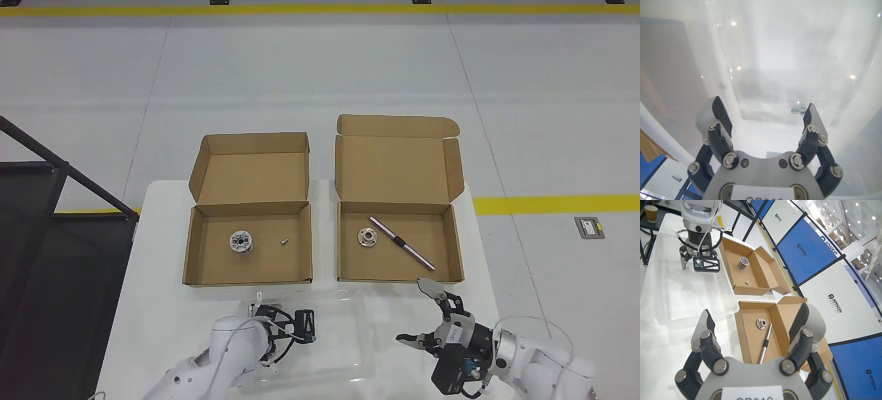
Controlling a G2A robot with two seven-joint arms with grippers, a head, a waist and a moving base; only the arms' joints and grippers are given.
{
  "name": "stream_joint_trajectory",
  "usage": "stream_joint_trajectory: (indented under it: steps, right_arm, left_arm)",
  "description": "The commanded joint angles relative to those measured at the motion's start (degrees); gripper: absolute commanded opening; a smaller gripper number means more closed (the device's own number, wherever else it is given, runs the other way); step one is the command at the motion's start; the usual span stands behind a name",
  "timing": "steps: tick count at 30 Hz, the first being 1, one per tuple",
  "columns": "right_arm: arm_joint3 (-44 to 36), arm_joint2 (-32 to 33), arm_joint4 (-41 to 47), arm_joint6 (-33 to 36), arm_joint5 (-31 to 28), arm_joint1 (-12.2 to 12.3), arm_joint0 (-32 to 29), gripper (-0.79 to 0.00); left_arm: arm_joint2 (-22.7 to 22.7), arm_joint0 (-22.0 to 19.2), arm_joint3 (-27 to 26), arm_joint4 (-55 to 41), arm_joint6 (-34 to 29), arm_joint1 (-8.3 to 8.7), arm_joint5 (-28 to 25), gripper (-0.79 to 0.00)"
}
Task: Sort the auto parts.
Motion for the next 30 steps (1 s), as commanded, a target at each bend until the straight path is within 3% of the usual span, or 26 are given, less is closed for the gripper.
stream_joint_trajectory:
  steps: [1,8,30]
  right_arm:
    - [0.00,0.00,0.00,0.00,0.00,0.00,0.00,0.000]
    - [0.00,0.00,0.00,0.00,0.00,0.00,0.00,0.000]
    - [0.00,0.00,0.00,0.00,0.00,0.00,0.00,0.000]
  left_arm:
    - [-0.40,0.25,-0.31,-0.16,0.63,0.18,-1.99,0.000]
    - [-1.95,1.31,-0.90,0.78,0.02,0.96,-8.35,0.000]
    - [-0.64,0.49,1.45,2.89,-5.75,-1.21,1.10,0.000]
